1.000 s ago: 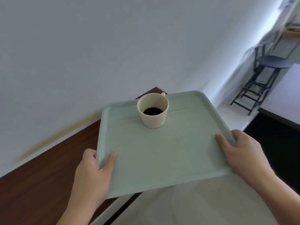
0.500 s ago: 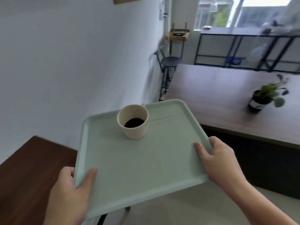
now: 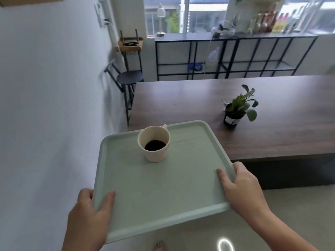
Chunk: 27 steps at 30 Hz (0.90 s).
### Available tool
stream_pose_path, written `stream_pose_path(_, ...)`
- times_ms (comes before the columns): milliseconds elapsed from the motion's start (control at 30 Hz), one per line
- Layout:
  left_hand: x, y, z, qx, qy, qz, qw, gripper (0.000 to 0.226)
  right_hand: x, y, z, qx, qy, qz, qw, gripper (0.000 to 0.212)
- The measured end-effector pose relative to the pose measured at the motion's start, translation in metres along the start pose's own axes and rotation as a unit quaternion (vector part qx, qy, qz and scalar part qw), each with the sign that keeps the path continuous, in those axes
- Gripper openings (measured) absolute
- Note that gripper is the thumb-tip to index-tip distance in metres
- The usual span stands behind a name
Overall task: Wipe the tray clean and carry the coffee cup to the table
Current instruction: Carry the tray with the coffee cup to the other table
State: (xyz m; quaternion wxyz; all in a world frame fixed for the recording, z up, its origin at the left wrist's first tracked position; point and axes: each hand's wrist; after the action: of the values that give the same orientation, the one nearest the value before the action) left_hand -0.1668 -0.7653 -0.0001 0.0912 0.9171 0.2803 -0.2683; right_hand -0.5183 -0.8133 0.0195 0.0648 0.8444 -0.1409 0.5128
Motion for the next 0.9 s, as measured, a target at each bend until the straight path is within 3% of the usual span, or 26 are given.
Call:
stream_pose_path(333, -0.064, 0.12, 0.082, 0.076, 0.045, 0.083, 0.993, 0.035, -0.012, 0.111, 0.036, -0.078, -0.042, 0.0, 0.996, 0.022)
stream_pose_path(667, -0.115, 0.167, 0.147, 0.085, 0.182, 0.118, 0.972, 0.039, -0.051, 0.196, 0.048, -0.077, -0.051, 0.019, 0.996, 0.023)
stream_pose_path(900, -0.132, 0.176, 0.173, 0.047, 0.214, 0.147, 0.965, 0.04, -0.072, 0.219, 0.051, -0.09, -0.093, 0.009, 0.992, 0.028)
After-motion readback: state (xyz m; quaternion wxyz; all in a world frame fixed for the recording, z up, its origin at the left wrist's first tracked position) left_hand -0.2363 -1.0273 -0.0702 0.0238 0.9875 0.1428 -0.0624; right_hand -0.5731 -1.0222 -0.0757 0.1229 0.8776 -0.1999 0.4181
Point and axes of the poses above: each hand's wrist, its own y-axis towards the middle knuckle, its own z-axis out of the palm, x = y × z, and after that the axes turned 15 degrees about y, right-handed
